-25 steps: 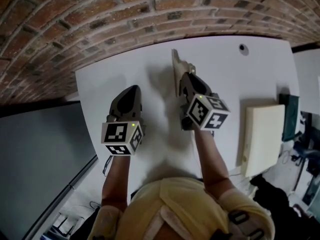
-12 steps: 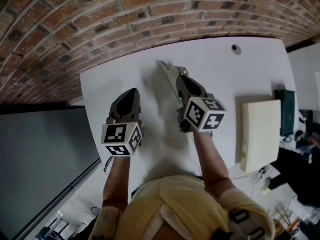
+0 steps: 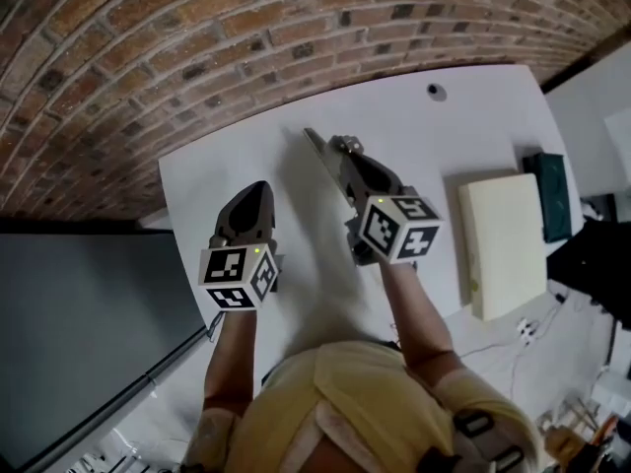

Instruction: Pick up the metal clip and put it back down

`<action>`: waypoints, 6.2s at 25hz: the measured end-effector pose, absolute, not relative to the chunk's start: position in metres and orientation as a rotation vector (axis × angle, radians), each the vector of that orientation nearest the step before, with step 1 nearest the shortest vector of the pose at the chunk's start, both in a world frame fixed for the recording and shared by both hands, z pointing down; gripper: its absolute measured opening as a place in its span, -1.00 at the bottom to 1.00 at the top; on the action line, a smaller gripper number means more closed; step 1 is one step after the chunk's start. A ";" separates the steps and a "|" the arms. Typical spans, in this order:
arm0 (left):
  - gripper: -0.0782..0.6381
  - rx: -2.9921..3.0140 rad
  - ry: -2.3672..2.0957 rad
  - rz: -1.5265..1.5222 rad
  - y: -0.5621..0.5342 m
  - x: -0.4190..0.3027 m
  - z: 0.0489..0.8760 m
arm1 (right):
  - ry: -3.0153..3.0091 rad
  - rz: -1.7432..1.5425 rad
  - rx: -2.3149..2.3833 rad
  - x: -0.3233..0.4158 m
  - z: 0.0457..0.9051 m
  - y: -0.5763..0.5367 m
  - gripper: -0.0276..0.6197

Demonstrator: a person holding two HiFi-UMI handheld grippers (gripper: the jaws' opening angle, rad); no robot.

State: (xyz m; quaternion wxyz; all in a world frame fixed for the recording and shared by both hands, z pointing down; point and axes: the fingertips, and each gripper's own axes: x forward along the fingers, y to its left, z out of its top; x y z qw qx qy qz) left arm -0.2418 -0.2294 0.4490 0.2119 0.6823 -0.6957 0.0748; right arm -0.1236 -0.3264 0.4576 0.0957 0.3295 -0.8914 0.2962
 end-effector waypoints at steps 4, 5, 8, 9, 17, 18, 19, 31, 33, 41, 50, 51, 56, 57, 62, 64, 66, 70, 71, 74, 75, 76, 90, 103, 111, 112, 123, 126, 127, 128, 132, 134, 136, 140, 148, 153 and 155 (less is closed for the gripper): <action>-0.77 1.955 -1.897 0.220 -0.230 -0.222 0.439 | -2.647 0.865 1.039 -0.098 0.444 -0.321 -0.85; -0.77 1.971 -1.886 0.224 -0.230 -0.216 0.436 | -2.646 0.863 1.057 -0.090 0.441 -0.320 -0.85; -0.77 2.021 -1.843 0.235 -0.232 -0.195 0.431 | -2.636 0.861 1.125 -0.064 0.435 -0.318 -0.85; -0.77 2.036 -1.828 0.238 -0.233 -0.188 0.430 | -2.631 0.862 1.147 -0.054 0.433 -0.317 -0.85; -0.77 2.188 -1.672 0.249 -0.246 -0.113 0.424 | -2.571 0.867 1.378 0.035 0.426 -0.310 -0.85; -0.77 2.206 -1.653 0.251 -0.248 -0.103 0.423 | -2.561 0.868 1.407 0.047 0.425 -0.309 -0.85; -0.77 2.222 -1.635 0.254 -0.249 -0.093 0.422 | -2.552 0.869 1.436 0.059 0.424 -0.308 -0.85; -0.77 2.386 -1.427 0.287 -0.256 0.025 0.418 | -2.438 0.867 1.756 0.199 0.415 -0.287 -0.85; -0.77 2.405 -1.394 0.291 -0.257 0.044 0.418 | -2.424 0.865 1.801 0.221 0.415 -0.282 -0.85; -0.77 2.492 -1.262 0.316 -0.257 0.122 0.418 | -2.348 0.875 1.953 0.297 0.419 -0.266 -0.85; -0.77 2.527 -1.169 0.342 -0.260 0.172 0.430 | -2.280 0.900 2.063 0.347 0.431 -0.254 -0.85; -0.77 2.528 -1.162 0.346 -0.261 0.176 0.432 | -2.272 0.903 2.075 0.352 0.433 -0.253 -0.85; -0.77 2.537 -1.107 0.370 -0.263 0.197 0.442 | -2.232 0.948 2.142 0.374 0.444 -0.245 -0.85; -0.77 2.540 -1.095 0.376 -0.263 0.201 0.443 | -2.227 0.962 2.154 0.377 0.446 -0.243 -0.85; -0.77 2.555 -1.057 0.391 -0.268 0.220 0.447 | -2.192 0.992 2.213 0.396 0.451 -0.240 -0.85; -0.77 2.554 -1.048 0.396 -0.269 0.223 0.448 | -2.176 1.023 2.232 0.401 0.455 -0.239 -0.85; -0.77 2.554 -1.042 0.404 -0.270 0.225 0.450 | -2.166 1.054 2.241 0.404 0.459 -0.238 -0.85; -0.77 2.548 -1.044 0.419 -0.271 0.223 0.455 | -2.131 1.053 2.214 0.404 0.471 -0.239 -0.84; -0.77 2.545 -1.049 0.420 -0.272 0.221 0.455 | -2.121 1.044 2.202 0.402 0.472 -0.239 -0.84; -0.77 2.535 -1.061 0.420 -0.273 0.216 0.456 | -2.096 0.994 2.175 0.401 0.474 -0.241 -0.84; -0.77 2.532 -1.065 0.420 -0.273 0.215 0.456 | -2.087 0.978 2.169 0.401 0.475 -0.241 -0.84; -0.77 2.530 -1.068 0.420 -0.272 0.214 0.456 | -2.078 0.965 2.163 0.402 0.475 -0.241 -0.84; -0.77 2.519 -1.105 0.403 -0.270 0.207 0.455 | -2.052 0.953 2.107 0.409 0.489 -0.240 -0.73; -0.77 2.515 -1.101 0.441 -0.263 0.202 0.454 | -2.021 0.873 2.124 0.410 0.481 -0.230 -0.53; -0.77 2.518 -1.108 0.420 -0.255 0.187 0.443 | -1.999 0.832 2.139 0.402 0.463 -0.212 -0.53; -0.77 2.517 -1.107 0.425 -0.253 0.186 0.441 | -1.998 0.828 2.137 0.400 0.461 -0.208 -0.53; -0.77 2.507 -1.171 0.440 -0.231 0.162 0.425 | -2.052 0.847 2.101 0.378 0.447 -0.176 -0.67; -0.77 2.509 -1.179 0.422 -0.226 0.158 0.421 | -2.065 0.840 2.093 0.374 0.443 -0.168 -0.74; -0.77 2.512 -1.180 0.418 -0.223 0.158 0.419 | -2.066 0.833 2.093 0.374 0.442 -0.165 -0.77; -0.77 2.516 -1.180 0.416 -0.221 0.159 0.418 | -2.065 0.825 2.095 0.374 0.441 -0.162 -0.80; -0.77 2.527 -1.177 0.410 -0.213 0.160 0.414 | -2.057 0.798 2.103 0.373 0.436 -0.153 -0.84; -0.77 2.529 -1.176 0.409 -0.210 0.159 0.413 | -2.054 0.788 2.112 0.372 0.434 -0.148 -0.86; -0.77 2.529 -1.178 0.410 -0.208 0.157 0.412 | -2.055 0.778 2.120 0.370 0.432 -0.145 -0.88; -0.77 2.534 -1.176 0.415 -0.202 0.155 0.411 | -2.069 0.767 2.127 0.367 0.426 -0.138 -0.90; -0.77 2.542 -1.173 0.418 -0.192 0.147 0.409 | -2.093 0.774 2.129 0.355 0.423 -0.125 -0.90; -0.77 2.540 -1.171 0.414 -0.190 0.141 0.409 | -2.084 0.768 2.123 0.349 0.423 -0.120 -0.90; -0.77 2.541 -1.166 0.413 -0.189 0.139 0.409 | -2.071 0.757 2.124 0.348 0.423 -0.118 -0.91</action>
